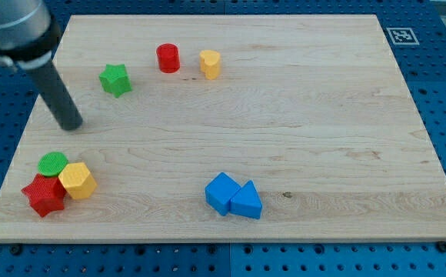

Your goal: Move green star to group of blocks

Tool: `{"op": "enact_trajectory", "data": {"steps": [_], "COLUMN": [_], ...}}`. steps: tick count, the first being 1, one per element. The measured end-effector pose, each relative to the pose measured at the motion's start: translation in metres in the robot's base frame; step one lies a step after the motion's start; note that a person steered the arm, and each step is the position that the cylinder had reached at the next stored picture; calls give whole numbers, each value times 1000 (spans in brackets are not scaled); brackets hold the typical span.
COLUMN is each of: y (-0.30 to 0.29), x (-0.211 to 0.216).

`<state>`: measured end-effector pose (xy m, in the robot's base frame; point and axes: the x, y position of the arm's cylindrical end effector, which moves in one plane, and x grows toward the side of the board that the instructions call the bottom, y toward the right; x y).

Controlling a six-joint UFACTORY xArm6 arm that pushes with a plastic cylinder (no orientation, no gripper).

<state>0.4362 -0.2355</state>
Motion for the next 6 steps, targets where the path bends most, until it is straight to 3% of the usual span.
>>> {"op": "enact_trajectory", "data": {"steps": [2,3,4,6], "y": [-8,41,54,54], "x": [-104,-145,-146,-100]}}
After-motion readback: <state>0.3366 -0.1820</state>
